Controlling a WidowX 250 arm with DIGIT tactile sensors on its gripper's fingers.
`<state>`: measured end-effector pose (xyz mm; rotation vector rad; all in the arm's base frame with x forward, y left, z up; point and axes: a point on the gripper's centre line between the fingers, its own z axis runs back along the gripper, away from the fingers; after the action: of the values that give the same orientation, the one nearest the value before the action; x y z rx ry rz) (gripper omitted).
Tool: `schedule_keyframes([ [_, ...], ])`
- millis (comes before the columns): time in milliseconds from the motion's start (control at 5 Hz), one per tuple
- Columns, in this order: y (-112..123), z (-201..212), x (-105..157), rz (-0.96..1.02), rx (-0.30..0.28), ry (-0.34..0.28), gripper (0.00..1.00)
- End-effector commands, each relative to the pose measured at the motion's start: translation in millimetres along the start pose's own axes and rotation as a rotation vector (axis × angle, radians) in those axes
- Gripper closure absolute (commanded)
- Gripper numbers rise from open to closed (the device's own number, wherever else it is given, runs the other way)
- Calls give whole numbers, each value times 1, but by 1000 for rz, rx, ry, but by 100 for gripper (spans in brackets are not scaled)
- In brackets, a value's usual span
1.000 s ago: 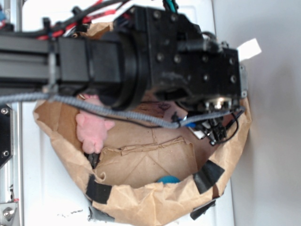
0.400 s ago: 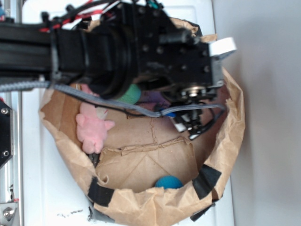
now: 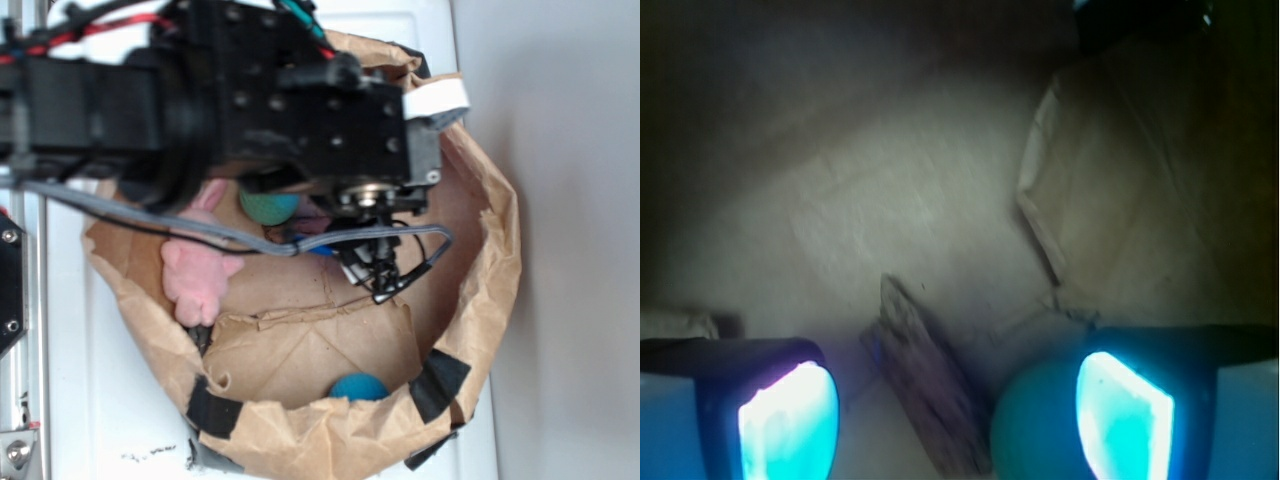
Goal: Grab the green ball.
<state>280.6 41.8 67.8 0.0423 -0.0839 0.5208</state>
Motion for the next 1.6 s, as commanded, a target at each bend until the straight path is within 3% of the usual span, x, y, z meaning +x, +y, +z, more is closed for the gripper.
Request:
schedule_keyframes([
  [0, 20, 21, -5, -21, -16, -47, 0],
  [400, 35, 8, -22, -44, 12, -65, 0],
  [800, 38, -13, -20, -29, 45, -61, 0],
  [1400, 38, -26, -22, -24, 29, -96, 0],
])
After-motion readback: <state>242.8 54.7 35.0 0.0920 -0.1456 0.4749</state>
